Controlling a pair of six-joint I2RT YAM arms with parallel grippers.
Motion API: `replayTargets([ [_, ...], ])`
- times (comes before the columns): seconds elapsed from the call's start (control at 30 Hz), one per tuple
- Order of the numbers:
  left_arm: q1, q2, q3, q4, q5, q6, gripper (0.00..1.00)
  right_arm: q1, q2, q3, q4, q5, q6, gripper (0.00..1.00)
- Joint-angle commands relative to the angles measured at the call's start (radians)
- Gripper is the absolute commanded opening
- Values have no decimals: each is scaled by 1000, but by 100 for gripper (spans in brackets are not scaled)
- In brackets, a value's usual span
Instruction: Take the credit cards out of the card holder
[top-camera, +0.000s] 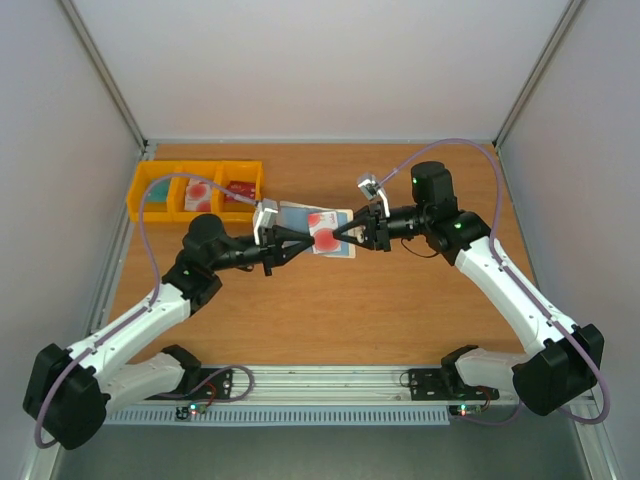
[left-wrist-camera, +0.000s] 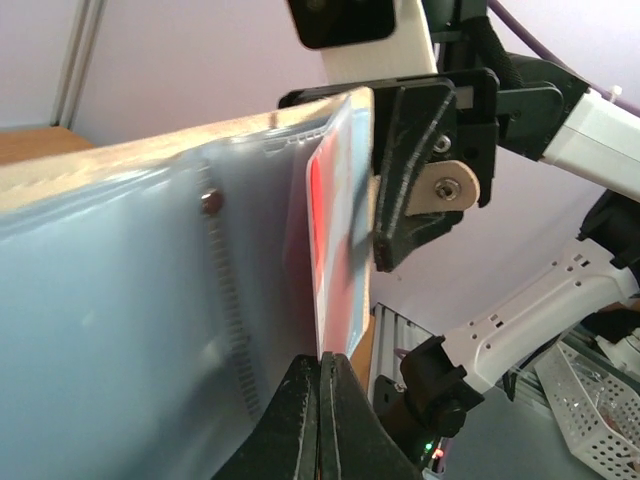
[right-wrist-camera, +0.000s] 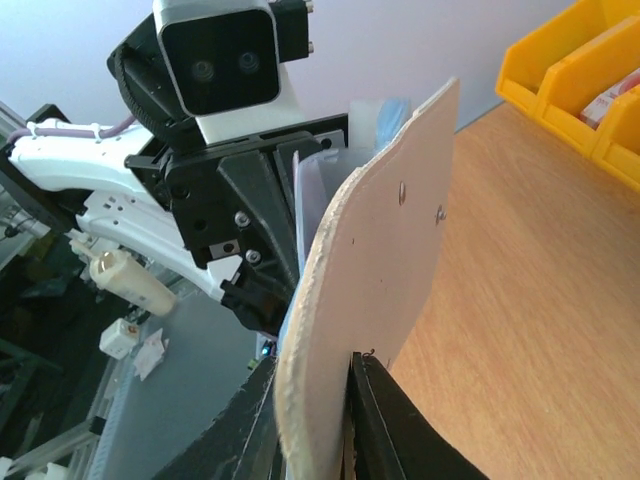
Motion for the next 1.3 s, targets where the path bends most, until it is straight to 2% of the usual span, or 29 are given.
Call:
replayTargets([
  [0.0, 43, -27, 8, 8, -18, -16, 0, -7, -31, 17, -7, -17, -14, 20],
  [0.07, 50, -39, 3, 7, 4, -14, 0, -9, -33, 14, 0, -21, -7, 17],
  [0.23, 58, -56, -11, 1, 30, -3, 0, -9, -23, 21, 8, -51, -4, 1],
  [0.57, 114, -60, -30, -11, 101, 17, 0, -22, -33, 41, -36, -58, -24, 1],
  [0.63, 92, -56, -26, 26, 123, 16, 0, -21, -17, 46, -32, -64, -14, 1],
  [0.87, 28, -37, -9, 81, 48, 38, 0, -13, -21, 36, 9, -73, 6, 1],
  [0.9, 28, -36, -7, 78, 43, 37, 2, -13, -22, 36, 7, -77, 4, 1],
  [0.97, 28, -31, -2, 77, 44, 31, 11, -13, -22, 35, 9, -83, 5, 1],
  [1.03, 27, -25, 0, 85, 43, 25, 25, -12, -20, 35, 21, -90, 13, 1],
  [1.1, 27, -20, 1, 89, 42, 13, 28, -13, -19, 36, 35, -98, 22, 1],
  [1.13, 28, -19, 4, 88, 43, 11, 24, -13, -20, 38, 38, -100, 22, 1],
  [1.2, 26, -20, 9, 80, 45, 15, 9, -12, -24, 35, 39, -102, 22, 1],
  [1.27, 26, -24, 7, 75, 43, 17, 6, -12, -26, 33, 40, -102, 24, 1],
])
